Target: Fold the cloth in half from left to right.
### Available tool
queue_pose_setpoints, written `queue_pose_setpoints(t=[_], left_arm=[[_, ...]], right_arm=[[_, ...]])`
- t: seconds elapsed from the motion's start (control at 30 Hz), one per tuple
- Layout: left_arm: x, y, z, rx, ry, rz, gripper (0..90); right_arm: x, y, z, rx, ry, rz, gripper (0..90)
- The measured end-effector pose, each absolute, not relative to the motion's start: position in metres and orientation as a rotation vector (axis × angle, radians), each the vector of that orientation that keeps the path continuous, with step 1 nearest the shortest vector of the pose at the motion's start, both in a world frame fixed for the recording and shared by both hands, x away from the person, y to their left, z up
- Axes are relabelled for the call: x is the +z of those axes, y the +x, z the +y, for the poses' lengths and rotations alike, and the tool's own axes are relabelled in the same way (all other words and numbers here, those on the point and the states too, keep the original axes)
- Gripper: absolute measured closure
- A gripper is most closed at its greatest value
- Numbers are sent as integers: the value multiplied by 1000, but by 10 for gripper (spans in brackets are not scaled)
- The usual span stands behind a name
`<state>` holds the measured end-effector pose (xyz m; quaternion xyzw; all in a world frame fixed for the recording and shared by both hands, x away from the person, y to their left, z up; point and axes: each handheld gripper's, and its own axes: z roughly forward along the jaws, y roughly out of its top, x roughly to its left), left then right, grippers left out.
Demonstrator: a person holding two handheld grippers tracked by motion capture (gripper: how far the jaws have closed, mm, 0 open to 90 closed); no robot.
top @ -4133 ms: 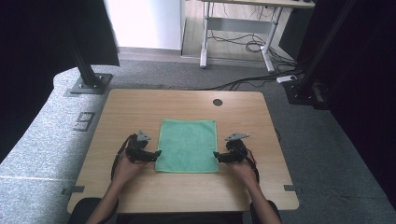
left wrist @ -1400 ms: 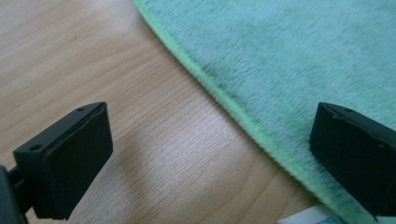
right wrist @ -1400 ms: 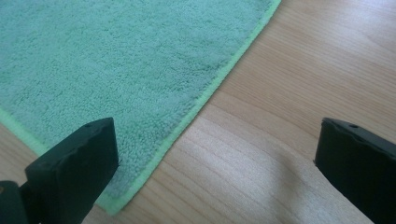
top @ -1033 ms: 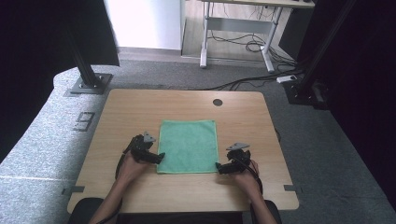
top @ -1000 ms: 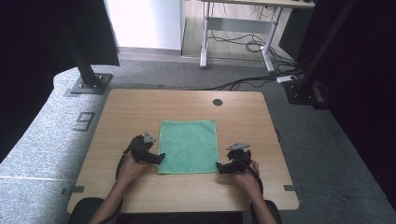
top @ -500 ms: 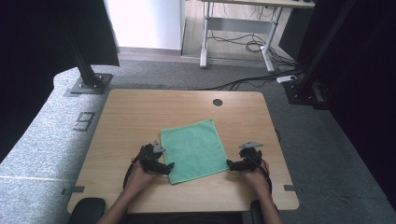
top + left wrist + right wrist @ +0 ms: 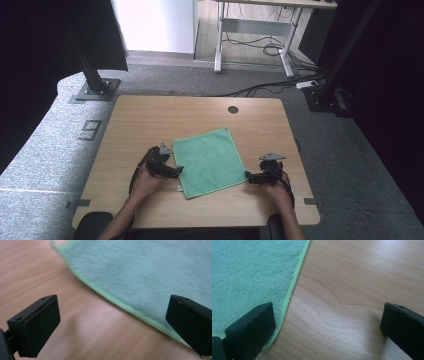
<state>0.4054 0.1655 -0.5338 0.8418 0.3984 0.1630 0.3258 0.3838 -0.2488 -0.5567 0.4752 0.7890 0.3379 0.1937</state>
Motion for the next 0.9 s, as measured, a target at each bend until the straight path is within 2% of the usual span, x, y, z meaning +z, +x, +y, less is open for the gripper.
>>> queue_pose_setpoints(t=[0.6,0.9], left_arm=[[-522,462,180,493,2098,1125,10],[-530,488,180,514,2095,1197,10]], right_arm=[[-557,384,-249,947,1334,2212,0],[-557,384,-249,949,1334,2213,0]])
